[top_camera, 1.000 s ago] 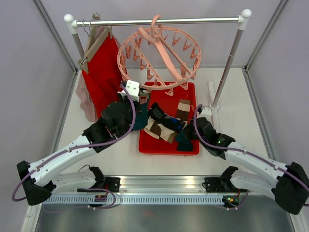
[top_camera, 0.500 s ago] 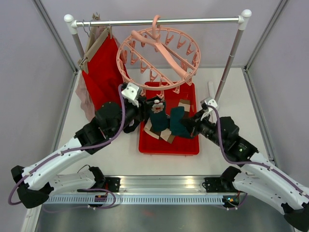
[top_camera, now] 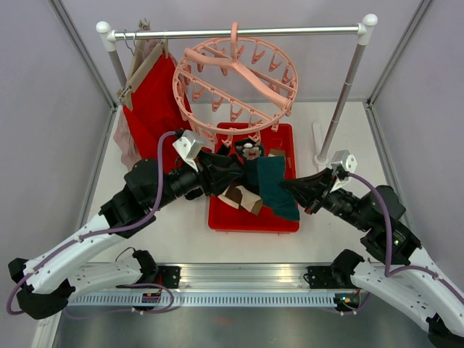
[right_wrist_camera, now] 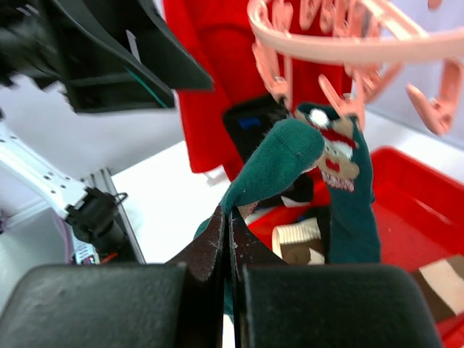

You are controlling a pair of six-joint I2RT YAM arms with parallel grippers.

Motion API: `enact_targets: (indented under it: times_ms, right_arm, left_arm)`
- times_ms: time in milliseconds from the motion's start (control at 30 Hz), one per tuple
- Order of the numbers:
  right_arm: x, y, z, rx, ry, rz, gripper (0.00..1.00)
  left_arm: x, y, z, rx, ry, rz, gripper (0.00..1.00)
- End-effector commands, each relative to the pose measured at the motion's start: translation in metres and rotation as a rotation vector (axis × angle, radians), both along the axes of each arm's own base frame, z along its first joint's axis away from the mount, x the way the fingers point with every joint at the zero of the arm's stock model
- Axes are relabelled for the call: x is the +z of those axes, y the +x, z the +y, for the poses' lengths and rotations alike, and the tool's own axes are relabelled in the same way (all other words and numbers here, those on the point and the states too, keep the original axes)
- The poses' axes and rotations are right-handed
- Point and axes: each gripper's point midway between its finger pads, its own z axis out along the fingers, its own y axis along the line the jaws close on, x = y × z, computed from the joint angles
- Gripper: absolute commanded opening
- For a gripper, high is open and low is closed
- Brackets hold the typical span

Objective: Clip the socks to the hanger
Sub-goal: Pick up the sock from the bin.

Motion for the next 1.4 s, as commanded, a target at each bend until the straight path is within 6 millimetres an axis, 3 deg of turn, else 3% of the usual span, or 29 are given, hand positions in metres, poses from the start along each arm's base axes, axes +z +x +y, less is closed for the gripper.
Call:
enact_targets:
  times_ms: [0,100,133,467,933,1033,1133,1267,1367]
  right_arm:
    - [0.041,-0.022,-0.005,0.065,0.057,-0.103,0.0]
    - [0.05,-0.027,-0.007,0.078,0.071,-0.12,0.0]
    - [0.053,-0.029,-0.007,0.083,0.078,-0.127,0.0]
    - [0.062,-0.033,-0.005,0.107,0.104,-0.143,0.0]
    - [0.061,-0.029,0.0,0.111,0.1,-0.138,0.0]
    - [0.06,-0.026,0.002,0.11,0.097,-0.135,0.0]
    - [0.059,-0.025,0.003,0.113,0.095,-0.132,0.0]
    - [0.059,-0.026,0.005,0.122,0.091,-0.132,0.0]
    - [0.055,-0.024,0.006,0.119,0.079,-0.125,0.0]
  left_arm:
    - [0.006,-0.018,-0.019,-0.137,-0.085,0.041,0.59]
    - [0.0,-0.022,-0.029,-0.182,-0.096,0.086,0.61]
    - [0.011,-0.023,-0.032,-0.197,-0.137,0.073,0.61]
    - [0.03,-0.035,-0.06,-0.347,-0.242,0.102,0.64]
    - [0.035,-0.034,-0.072,-0.39,-0.266,0.122,0.61]
    - [0.034,-0.034,-0.074,-0.397,-0.261,0.125,0.56]
    - [0.033,-0.032,-0.076,-0.395,-0.257,0.13,0.43]
    - [0.033,-0.029,-0.075,-0.375,-0.255,0.127,0.15]
    - [0.031,-0.025,-0.074,-0.348,-0.247,0.126,0.03]
